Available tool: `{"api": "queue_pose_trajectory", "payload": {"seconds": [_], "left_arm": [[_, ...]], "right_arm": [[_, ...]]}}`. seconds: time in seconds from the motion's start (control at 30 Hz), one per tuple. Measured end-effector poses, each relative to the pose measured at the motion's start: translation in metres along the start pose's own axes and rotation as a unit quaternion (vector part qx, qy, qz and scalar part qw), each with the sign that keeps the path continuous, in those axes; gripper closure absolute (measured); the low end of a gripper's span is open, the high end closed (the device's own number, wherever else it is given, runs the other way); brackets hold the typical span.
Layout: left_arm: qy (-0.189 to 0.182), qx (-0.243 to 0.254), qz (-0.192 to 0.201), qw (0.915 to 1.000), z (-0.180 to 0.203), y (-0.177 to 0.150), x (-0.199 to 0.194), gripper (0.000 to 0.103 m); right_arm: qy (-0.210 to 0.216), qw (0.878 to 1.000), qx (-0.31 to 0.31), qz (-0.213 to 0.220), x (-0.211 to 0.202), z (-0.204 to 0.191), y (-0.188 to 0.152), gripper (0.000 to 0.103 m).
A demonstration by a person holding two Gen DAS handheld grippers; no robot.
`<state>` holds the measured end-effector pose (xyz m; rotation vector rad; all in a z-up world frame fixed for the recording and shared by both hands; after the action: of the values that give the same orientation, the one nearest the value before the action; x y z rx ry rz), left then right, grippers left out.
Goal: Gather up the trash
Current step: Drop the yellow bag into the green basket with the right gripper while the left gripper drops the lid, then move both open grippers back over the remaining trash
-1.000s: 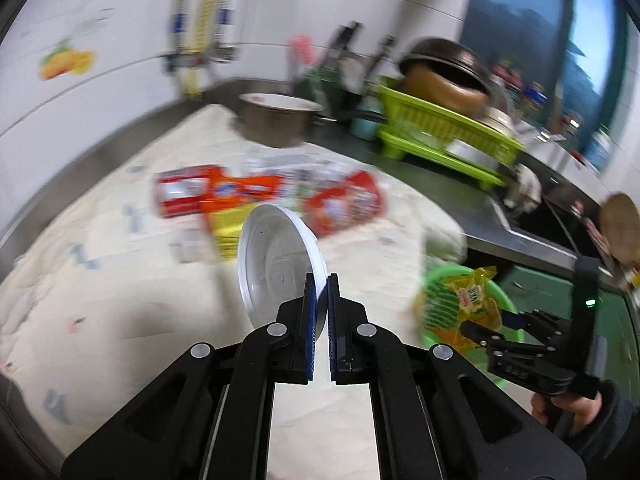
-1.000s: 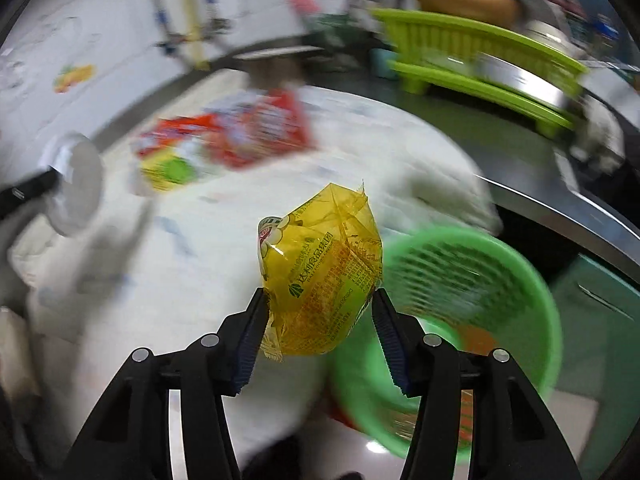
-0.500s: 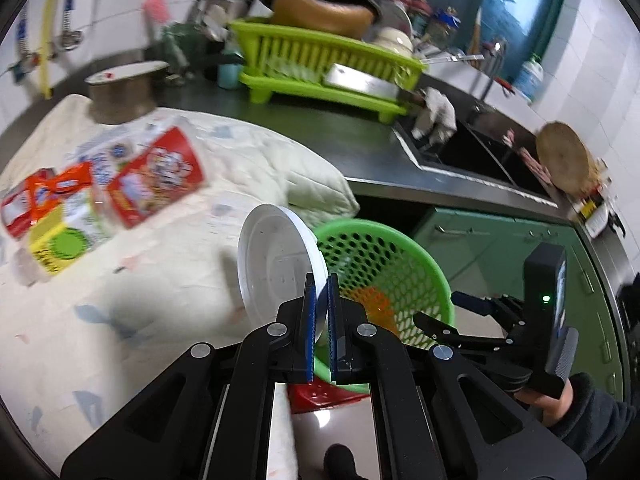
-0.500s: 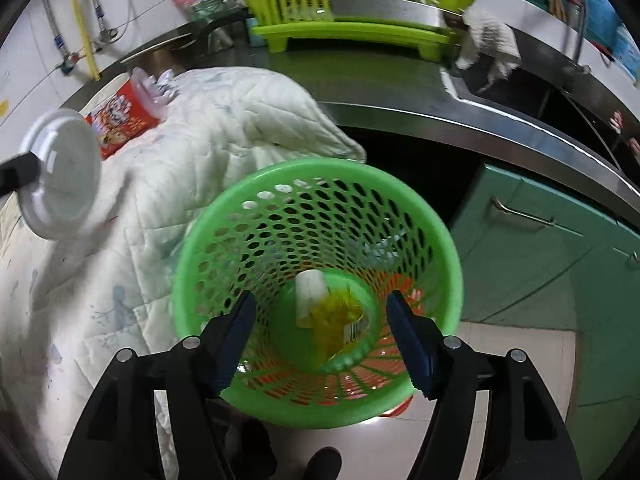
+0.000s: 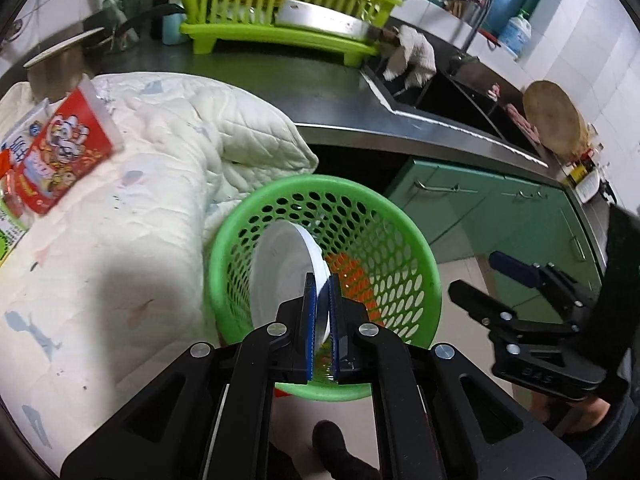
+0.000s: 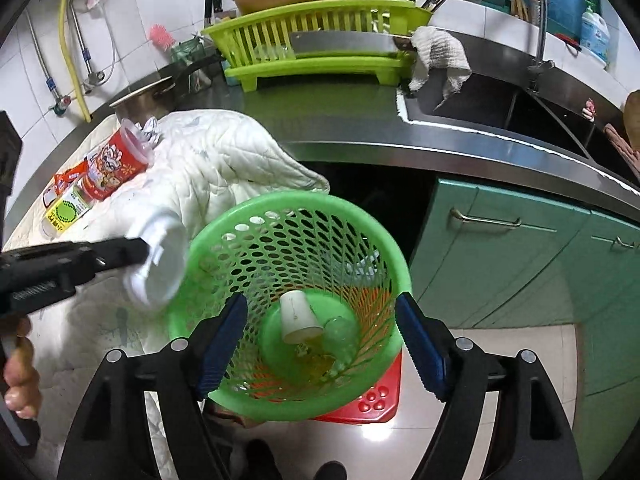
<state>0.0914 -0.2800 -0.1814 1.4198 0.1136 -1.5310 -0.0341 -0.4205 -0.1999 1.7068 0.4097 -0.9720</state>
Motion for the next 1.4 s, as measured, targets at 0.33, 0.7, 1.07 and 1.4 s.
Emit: {"api": "queue_pose_trajectory", "payload": {"seconds": [0.33, 0.7, 1.07, 1.4], "left_arm": [[-0.004, -0.011, 0.0, 0.9999, -0.002, -0.003, -0.001, 0.076], [0.051, -0.05, 0.052, 0.9961, -0.05, -0.006, -0.065, 0.062], [0.132, -0.12, 0.101, 0.9788, -0.134, -0.031, -0.135, 0.052], [0.187, -0.205, 0.134, 0.9512, -0.196, -0.077, -0.192, 0.049]], "right_arm": [[0.006, 1.0, -0.001, 0.012, -0.01, -0.004, 0.004, 0.029], [0.036, 0.998, -0.036, 0.03, -0.014, -0.04, 0.025, 0.025], [0.081, 0.992, -0.094, 0.033, -0.006, -0.098, 0.041, 0.024], [0.141, 0.973, -0.18, 0.039, 0.006, -0.178, 0.072, 0.024]]}}
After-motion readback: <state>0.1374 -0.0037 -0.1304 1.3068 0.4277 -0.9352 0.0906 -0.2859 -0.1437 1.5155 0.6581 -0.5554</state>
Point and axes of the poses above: each gripper's, at about its wrist camera, not at the fingertips, and x roughly the way its jaws point, z to its right, y to its top, the point moved 2 cm from there along x, roughly the way its jaws point, and after that the axes turned 3 degrees about -y, right-handed, at the moved point
